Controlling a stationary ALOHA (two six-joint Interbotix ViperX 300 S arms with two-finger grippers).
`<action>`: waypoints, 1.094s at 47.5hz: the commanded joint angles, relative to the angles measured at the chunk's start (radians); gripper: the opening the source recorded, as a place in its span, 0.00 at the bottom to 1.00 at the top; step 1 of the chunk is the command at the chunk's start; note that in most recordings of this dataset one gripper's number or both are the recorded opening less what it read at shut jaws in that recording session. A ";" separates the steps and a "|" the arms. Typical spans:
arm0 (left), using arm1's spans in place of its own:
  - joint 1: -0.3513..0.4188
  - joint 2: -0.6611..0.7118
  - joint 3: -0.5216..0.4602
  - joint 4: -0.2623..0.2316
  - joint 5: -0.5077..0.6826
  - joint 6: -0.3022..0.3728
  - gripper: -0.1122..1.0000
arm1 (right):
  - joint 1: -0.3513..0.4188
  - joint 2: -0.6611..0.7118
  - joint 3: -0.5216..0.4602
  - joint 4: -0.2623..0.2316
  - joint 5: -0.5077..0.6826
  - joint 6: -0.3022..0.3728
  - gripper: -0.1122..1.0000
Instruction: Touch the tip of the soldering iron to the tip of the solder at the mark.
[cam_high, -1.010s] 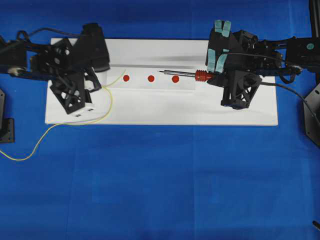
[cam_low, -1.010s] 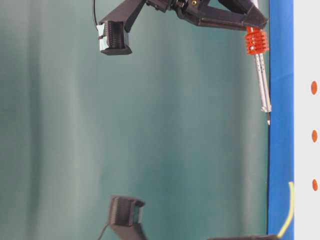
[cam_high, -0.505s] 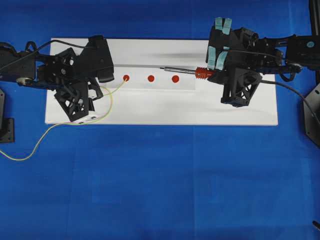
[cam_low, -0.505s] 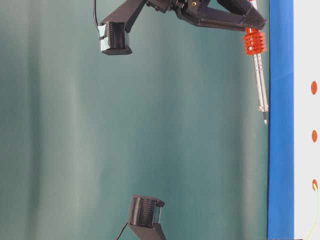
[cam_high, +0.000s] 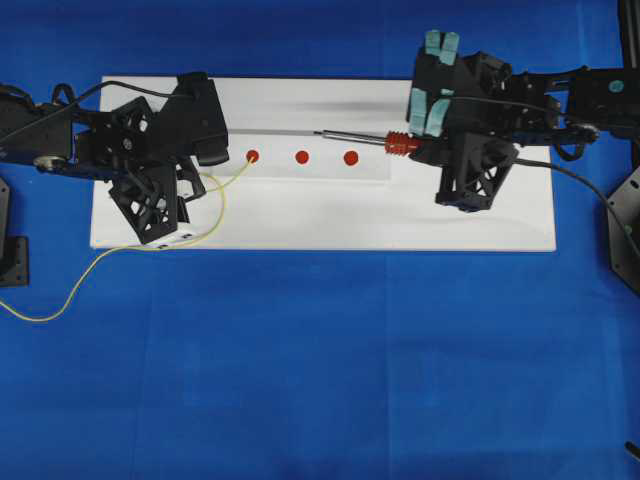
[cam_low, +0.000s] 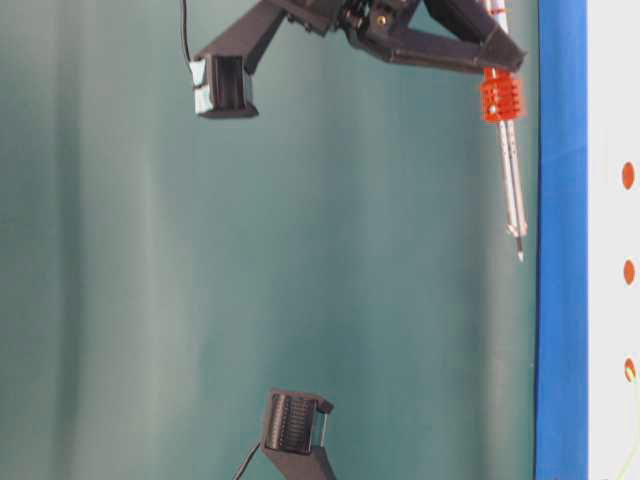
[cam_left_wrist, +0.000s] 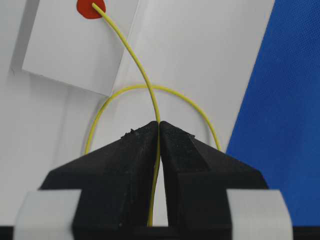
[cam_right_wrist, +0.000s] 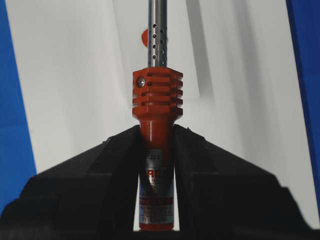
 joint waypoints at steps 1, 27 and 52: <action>0.002 -0.008 -0.014 -0.002 -0.003 -0.002 0.12 | -0.002 0.014 -0.051 -0.003 0.000 -0.002 0.16; 0.000 -0.008 -0.015 -0.002 -0.002 -0.002 0.12 | 0.020 0.236 -0.249 -0.006 0.046 -0.023 0.16; 0.003 -0.008 -0.015 -0.002 -0.003 0.000 0.12 | 0.034 0.318 -0.268 -0.009 0.038 -0.021 0.16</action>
